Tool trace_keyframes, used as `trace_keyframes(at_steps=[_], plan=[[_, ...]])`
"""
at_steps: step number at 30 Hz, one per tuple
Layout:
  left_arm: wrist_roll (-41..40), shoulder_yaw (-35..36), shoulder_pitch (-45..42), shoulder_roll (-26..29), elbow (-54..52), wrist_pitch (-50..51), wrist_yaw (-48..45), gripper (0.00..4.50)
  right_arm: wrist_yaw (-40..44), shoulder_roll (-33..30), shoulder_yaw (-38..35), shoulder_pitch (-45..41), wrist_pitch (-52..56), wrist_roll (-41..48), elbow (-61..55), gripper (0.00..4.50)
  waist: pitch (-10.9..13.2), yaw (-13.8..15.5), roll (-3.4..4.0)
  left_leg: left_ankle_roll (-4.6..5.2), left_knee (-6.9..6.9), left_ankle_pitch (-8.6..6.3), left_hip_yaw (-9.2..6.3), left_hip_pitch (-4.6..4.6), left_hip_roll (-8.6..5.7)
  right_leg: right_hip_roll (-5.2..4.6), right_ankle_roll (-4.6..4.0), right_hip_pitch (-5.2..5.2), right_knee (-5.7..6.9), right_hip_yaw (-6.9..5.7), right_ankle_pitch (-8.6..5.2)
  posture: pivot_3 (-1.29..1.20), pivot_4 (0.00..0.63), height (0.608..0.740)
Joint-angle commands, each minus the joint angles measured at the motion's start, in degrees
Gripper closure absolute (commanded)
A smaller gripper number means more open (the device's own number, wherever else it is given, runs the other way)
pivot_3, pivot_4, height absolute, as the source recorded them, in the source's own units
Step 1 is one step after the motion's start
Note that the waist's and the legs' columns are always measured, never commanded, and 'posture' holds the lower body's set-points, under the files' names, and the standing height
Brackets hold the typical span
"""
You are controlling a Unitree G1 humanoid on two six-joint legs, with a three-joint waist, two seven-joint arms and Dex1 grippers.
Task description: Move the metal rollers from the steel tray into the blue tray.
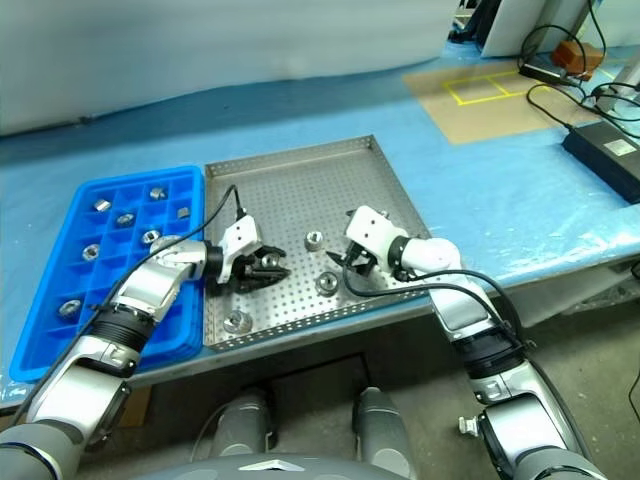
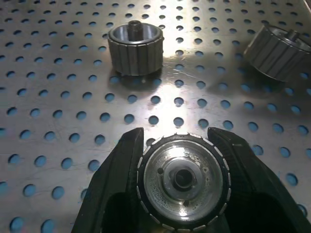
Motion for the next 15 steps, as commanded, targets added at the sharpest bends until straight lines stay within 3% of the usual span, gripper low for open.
trace_keyframes(at_steps=[1, 9, 15], plan=[[-2.5, 2.7, 1.6, 0.5, -3.6, 1.4, 0.0, 2.76, 0.2, 0.5, -0.3, -1.2, -0.9, 0.5, -0.4, 0.00, 0.0, 0.0, 0.00, 0.00, -0.01, 0.00, 0.01, -0.02, 0.00, 0.00, 0.00, -0.02, -0.02, 0.01, 0.00, -0.12, 0.150, 0.740], [-1.7, 4.0, 3.8, -1.2, -6.4, 1.1, 7.1, 2.76, 3.0, 0.3, 0.0, -5.3, -1.9, 0.4, 2.4, 0.00, 0.0, 0.8, 0.00, 0.03, 0.01, -0.02, 0.02, -0.18, -0.01, -0.01, 0.00, -0.16, -0.01, 0.00, 0.00, -0.07, 0.150, 0.740], [-6.1, 7.4, 5.1, -1.3, -16.8, 5.2, 9.1, 2.76, 4.8, 0.2, 0.2, -6.5, -2.4, 0.6, 3.0, 0.00, 0.0, 1.4, -0.01, 0.03, 0.00, -0.02, 0.02, -0.38, 0.01, -0.03, 0.00, -0.26, -0.07, -0.05, 0.00, -0.05, 0.150, 0.740]])
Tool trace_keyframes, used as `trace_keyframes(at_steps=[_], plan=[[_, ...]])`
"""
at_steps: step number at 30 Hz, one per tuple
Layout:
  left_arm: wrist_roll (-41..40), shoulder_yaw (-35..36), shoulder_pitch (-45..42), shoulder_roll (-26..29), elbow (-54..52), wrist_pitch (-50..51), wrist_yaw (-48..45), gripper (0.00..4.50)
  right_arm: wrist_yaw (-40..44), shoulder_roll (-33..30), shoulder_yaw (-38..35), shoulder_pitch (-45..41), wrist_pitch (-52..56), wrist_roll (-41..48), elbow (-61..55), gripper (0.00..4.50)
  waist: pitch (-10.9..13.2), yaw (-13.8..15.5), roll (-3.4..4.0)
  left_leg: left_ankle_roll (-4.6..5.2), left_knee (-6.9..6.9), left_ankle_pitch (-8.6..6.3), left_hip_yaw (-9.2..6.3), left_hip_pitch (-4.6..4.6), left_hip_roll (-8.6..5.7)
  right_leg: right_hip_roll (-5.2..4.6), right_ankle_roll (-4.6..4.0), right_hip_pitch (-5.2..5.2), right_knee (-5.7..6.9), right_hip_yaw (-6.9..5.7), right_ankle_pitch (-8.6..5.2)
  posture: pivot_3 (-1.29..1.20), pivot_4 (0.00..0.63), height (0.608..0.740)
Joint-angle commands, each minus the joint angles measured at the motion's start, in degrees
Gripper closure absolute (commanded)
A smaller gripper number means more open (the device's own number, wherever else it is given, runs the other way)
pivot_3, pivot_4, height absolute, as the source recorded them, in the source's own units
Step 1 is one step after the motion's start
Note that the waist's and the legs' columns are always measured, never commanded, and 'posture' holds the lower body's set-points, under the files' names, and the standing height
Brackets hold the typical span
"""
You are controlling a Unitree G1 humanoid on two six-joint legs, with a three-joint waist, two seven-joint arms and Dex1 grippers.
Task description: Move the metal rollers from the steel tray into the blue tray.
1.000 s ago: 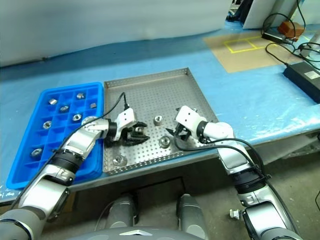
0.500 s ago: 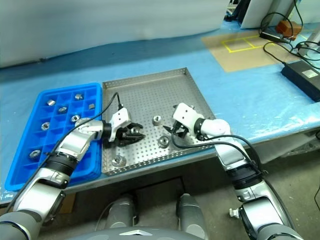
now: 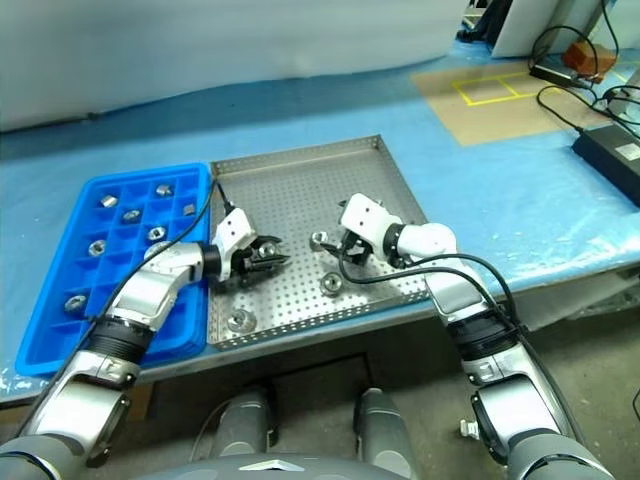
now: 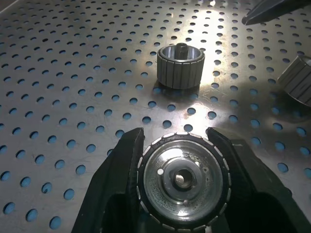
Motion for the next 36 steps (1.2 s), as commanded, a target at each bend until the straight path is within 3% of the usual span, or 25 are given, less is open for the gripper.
trace_keyframes(at_steps=[1, 9, 17, 25, 36], plan=[[-4.4, 3.9, 0.4, 0.6, -9.3, 2.9, 0.9, 2.76, 0.9, 0.0, 0.1, -1.3, -1.5, 0.5, -0.5, 0.00, 0.0, 0.0, -0.01, 0.00, 0.01, 0.00, 0.00, -0.07, 0.00, 0.00, 0.00, -0.05, 0.00, -0.02, 0.00, -0.04, 0.150, 0.740], [-10.3, 10.7, 6.5, 5.6, -24.9, 10.6, 3.1, 2.76, 3.5, 3.7, 0.6, -7.5, -4.4, 2.4, 4.7, 0.00, 0.0, -0.1, 0.00, -0.01, 0.00, 0.01, 0.00, -0.02, 0.03, 0.02, -0.01, -0.10, 0.09, -0.02, 0.00, 0.03, 0.150, 0.740], [-12.1, 23.0, 16.7, 10.4, -33.2, 16.3, 11.4, 2.76, 13.3, 10.7, 2.5, -17.0, -5.4, 7.9, 11.7, 0.00, 0.0, 1.0, -0.02, -0.02, -0.03, 0.01, -0.07, -0.15, 0.04, 0.01, -0.04, -0.17, 0.08, -0.13, -0.02, 0.19, 0.150, 0.740], [-9.8, 31.5, 27.7, 6.6, -38.8, 17.5, 24.2, 2.76, 17.4, 17.2, 4.7, -22.5, -12.9, 6.8, 21.9, 0.00, 0.1, 4.5, -0.03, -0.03, -0.05, 0.01, -0.34, -0.36, 0.05, -0.03, -0.08, -0.18, -0.01, -0.39, -0.06, 0.36, 0.150, 0.740], [-5.5, 31.2, 32.9, 0.3, -39.0, 14.8, 35.0, 2.76, 19.0, 18.8, 5.2, -23.9, -18.0, 5.3, 26.9, 0.00, 0.1, 8.6, -0.06, -0.03, -0.04, 0.01, -0.54, -0.47, 0.06, -0.06, -0.06, -0.19, -0.03, -0.49, -0.07, 0.40, 0.150, 0.740]])
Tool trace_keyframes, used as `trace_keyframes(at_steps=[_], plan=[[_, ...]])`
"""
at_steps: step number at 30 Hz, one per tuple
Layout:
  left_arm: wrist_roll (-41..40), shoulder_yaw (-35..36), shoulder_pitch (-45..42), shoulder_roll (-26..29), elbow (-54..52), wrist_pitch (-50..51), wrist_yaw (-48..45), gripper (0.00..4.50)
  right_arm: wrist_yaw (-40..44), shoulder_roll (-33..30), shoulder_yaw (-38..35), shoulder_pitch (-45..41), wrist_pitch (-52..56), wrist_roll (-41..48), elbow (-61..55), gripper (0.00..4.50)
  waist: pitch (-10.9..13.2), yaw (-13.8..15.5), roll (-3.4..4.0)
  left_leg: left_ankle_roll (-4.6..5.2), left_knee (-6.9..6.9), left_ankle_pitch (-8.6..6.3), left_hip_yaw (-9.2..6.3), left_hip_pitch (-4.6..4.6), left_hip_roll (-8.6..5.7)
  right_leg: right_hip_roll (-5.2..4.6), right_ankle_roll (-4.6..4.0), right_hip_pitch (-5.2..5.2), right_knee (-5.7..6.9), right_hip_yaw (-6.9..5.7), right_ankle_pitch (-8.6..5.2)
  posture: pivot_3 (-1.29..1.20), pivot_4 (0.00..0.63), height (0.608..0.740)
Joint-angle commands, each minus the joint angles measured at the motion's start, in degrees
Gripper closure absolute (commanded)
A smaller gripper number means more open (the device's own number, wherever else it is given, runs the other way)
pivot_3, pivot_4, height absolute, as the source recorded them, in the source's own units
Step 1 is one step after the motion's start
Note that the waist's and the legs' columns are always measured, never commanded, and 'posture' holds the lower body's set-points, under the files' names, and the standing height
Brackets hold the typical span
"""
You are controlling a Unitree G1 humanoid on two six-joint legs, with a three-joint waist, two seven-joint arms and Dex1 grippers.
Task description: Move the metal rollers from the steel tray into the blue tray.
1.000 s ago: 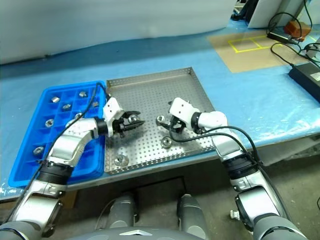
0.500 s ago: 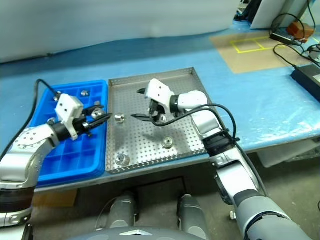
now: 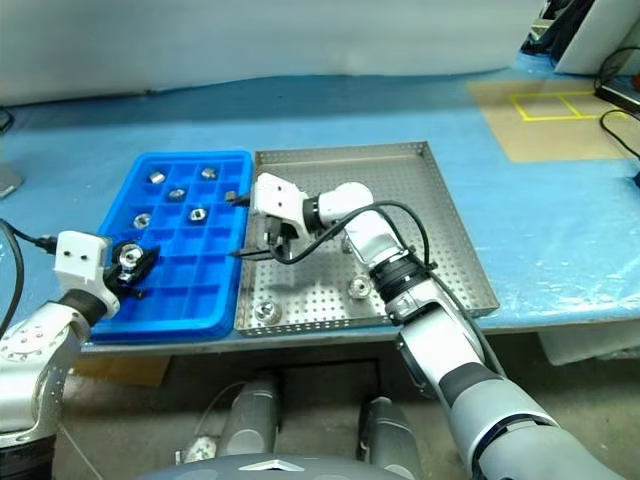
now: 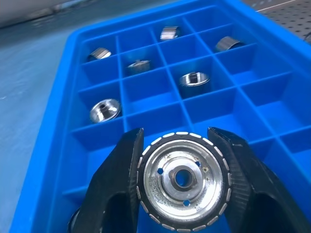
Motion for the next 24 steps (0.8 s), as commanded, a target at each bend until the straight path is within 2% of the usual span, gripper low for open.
trace_keyframes(at_steps=[1, 8, 12, 24], plan=[[0.9, 0.7, -0.7, -0.4, -1.1, -2.4, 1.8, 2.76, 0.4, -0.1, -0.3, -1.7, -1.8, -0.1, -0.6, 0.00, 0.0, 0.4, 0.00, 0.00, 0.00, 0.00, 0.00, 0.00, 0.00, 0.00, 0.00, -0.01, 0.00, 0.00, 0.00, 0.39, 0.150, 0.740], [-2.1, 2.7, -1.6, -0.5, 1.6, -5.8, -0.2, 2.76, -0.6, -1.5, -0.6, -0.8, -2.5, -1.5, -1.2, 0.00, 0.0, 0.6, -0.01, -0.01, 0.01, 0.01, -0.01, -0.02, 0.00, 0.02, 0.00, -0.04, 0.00, 0.02, 0.00, 0.34, 0.150, 0.740], [-0.6, 2.1, -0.7, 0.4, 4.5, -6.1, 0.5, 2.76, -1.8, -2.0, -0.9, -0.1, -2.2, -1.7, -2.0, 0.00, 0.0, 0.3, -0.01, -0.03, 0.00, 0.02, 0.00, -0.02, 0.03, 0.06, 0.00, -0.06, 0.01, 0.02, 0.00, 0.31, 0.150, 0.740], [2.7, -4.4, -1.1, -0.4, 7.2, -6.2, 0.3, 2.76, -3.6, -3.1, -0.7, 1.8, -1.0, -1.7, -4.3, 0.00, 0.0, -0.3, -0.01, -0.03, 0.05, 0.02, 0.00, -0.01, -0.01, 0.03, 0.01, -0.04, 0.05, 0.04, 0.01, 0.29, 0.150, 0.740]])
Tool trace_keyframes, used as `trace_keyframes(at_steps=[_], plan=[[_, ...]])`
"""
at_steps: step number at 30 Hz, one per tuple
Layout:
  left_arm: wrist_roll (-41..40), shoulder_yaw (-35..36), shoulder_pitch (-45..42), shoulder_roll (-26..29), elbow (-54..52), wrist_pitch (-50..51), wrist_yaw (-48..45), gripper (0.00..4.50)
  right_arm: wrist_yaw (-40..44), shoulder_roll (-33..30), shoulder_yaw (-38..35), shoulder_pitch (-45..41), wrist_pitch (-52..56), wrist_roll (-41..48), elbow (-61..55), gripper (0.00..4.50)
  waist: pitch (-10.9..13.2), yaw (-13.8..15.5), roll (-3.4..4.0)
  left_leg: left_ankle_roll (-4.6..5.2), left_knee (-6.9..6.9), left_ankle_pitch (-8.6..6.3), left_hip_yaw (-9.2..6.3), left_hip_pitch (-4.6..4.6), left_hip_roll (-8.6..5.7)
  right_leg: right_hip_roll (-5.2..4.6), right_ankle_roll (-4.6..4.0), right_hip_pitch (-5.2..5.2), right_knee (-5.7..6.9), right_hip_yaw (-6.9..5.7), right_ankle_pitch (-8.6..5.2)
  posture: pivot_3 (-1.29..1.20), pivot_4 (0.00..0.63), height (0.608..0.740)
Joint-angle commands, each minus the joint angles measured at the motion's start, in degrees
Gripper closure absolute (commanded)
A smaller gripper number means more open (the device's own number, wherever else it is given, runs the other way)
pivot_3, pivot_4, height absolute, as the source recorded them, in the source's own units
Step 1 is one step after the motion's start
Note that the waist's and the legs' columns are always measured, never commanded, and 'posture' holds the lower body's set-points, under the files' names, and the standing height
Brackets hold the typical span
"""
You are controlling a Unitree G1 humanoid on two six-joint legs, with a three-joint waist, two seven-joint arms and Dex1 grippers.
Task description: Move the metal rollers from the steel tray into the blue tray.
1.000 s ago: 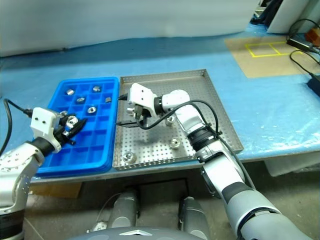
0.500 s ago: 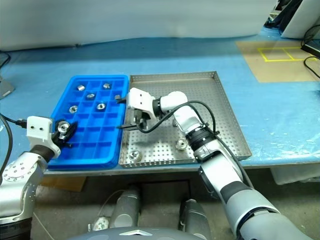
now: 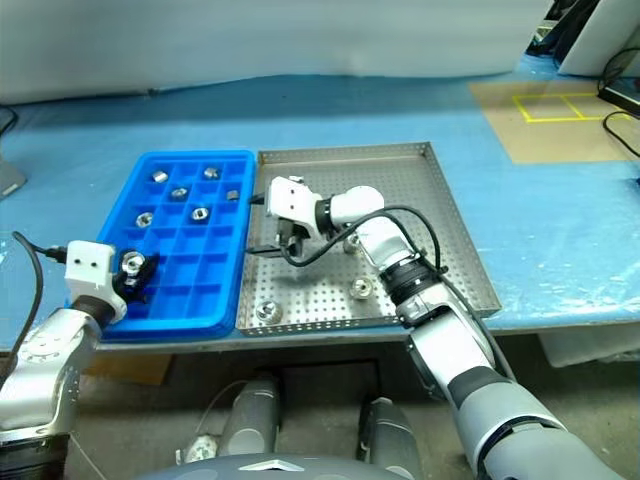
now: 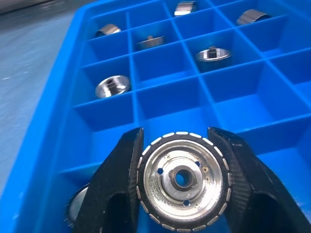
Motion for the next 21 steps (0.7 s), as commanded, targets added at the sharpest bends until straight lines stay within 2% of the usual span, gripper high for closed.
trace_keyframes(at_steps=[1, 13, 21], plan=[[0.5, -1.3, 0.7, 0.0, -0.7, 0.0, -0.2, 2.76, -0.5, -0.2, -0.7, -0.1, -0.1, 0.3, -2.6, 0.00, 0.0, -0.3, 0.00, 0.00, 0.00, 0.00, 0.00, 0.00, 0.00, 0.00, 0.00, 0.00, 0.00, 0.00, 0.00, 0.29, 0.150, 0.740], [0.3, 0.0, 1.2, -0.3, 0.5, -1.1, 1.3, 2.76, -1.1, -0.6, -0.4, -0.1, -0.9, -0.3, -2.1, 0.00, 0.0, -0.8, 0.00, 0.00, 0.00, 0.00, 0.01, 0.04, 0.01, 0.01, 0.00, 0.00, 0.05, 0.00, 0.00, 0.29, 0.150, 0.740], [-1.0, 0.6, -6.1, -0.1, 1.0, -1.6, 2.7, 2.76, -1.4, -0.3, -0.4, -0.2, -1.1, -0.6, -1.6, 0.00, 0.0, -0.7, -0.01, -0.03, 0.04, 0.02, 0.00, 0.03, 0.03, 0.02, -0.01, -0.01, 0.15, -0.01, 0.00, 0.30, 0.150, 0.740]])
